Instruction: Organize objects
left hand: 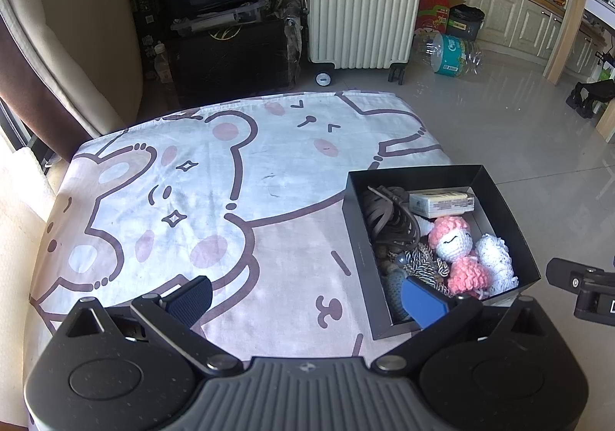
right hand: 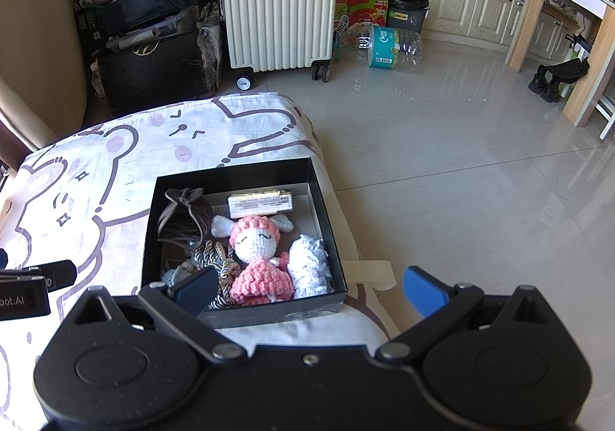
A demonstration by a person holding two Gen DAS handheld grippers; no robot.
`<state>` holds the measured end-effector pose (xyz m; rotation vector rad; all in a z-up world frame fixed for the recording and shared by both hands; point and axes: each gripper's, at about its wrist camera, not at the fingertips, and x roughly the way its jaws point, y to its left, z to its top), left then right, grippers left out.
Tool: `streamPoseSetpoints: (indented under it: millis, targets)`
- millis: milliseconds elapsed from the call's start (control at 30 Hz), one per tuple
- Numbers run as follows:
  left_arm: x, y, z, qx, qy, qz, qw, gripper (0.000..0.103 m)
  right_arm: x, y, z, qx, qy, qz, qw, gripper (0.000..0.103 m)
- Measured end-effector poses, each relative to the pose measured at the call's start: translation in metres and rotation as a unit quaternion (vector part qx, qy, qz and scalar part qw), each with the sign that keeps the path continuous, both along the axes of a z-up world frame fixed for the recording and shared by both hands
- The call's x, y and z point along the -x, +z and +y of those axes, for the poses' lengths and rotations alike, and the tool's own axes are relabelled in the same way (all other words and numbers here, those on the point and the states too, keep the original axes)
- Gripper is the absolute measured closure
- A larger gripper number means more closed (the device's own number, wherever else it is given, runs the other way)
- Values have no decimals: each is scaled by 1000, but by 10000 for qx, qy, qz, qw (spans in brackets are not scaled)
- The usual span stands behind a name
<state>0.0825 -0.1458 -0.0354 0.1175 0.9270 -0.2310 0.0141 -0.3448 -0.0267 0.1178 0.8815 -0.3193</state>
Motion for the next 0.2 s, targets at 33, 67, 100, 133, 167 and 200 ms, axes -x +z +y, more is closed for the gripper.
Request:
streamPoseSetpoints:
  millis: [33,67,100,133,167,200]
  targets:
    - [-1,0,-1,2,-2,8,10000,0,0,0,0,1,1,0,10000,0]
    - [-1,0,-1,1,-4,15,10000,0,0,0,0,0,1,0,10000,0]
    - [-1,1,-1,-1,-5,19,10000,0,0,0,0,-1,2,-1,10000,0]
    - [-1,1,-1,-2,-3,20,10000,0,0,0,0,-1,1,0,10000,0]
    - [-2,1,-2,-5,-7,21,10000,0,0,0,0,0,1,0,10000,0]
    - [-2,1,-2,-3,-7,26,10000,0,0,0,0,0,2,0,10000,0]
